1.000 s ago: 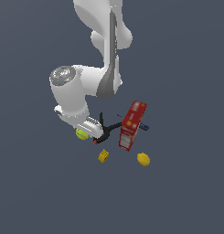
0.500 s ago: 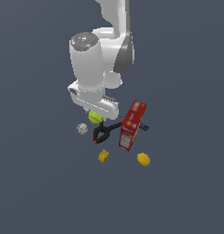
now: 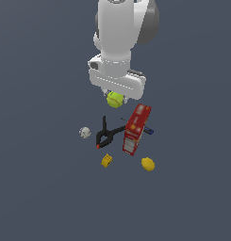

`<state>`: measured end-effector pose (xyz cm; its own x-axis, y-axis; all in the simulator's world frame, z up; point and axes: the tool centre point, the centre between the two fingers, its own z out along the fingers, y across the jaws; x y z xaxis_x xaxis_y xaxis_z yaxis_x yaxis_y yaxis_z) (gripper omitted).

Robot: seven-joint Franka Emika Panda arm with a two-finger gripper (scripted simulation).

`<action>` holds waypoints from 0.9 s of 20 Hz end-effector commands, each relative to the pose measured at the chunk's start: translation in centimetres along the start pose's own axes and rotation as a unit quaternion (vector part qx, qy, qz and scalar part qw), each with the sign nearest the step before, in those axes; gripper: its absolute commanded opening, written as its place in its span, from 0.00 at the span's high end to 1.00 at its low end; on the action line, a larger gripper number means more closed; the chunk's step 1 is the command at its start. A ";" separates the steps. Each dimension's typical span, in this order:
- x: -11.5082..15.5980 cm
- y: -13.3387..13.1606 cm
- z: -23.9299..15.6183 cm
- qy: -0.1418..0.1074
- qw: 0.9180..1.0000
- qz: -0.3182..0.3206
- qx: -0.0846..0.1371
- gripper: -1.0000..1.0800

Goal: Pick up a designated object from a clutter of objects.

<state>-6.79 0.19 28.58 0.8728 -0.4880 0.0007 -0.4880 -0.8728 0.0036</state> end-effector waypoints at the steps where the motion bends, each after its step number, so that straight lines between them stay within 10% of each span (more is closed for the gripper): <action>1: -1.9 -1.0 -2.0 0.001 1.000 0.000 0.000 1.00; 18: -10.1 -5.9 -11.0 0.000 1.000 0.000 0.001 1.00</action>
<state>-12.52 9.90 39.11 0.8734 -0.4871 0.0006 -0.4871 -0.8734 0.0019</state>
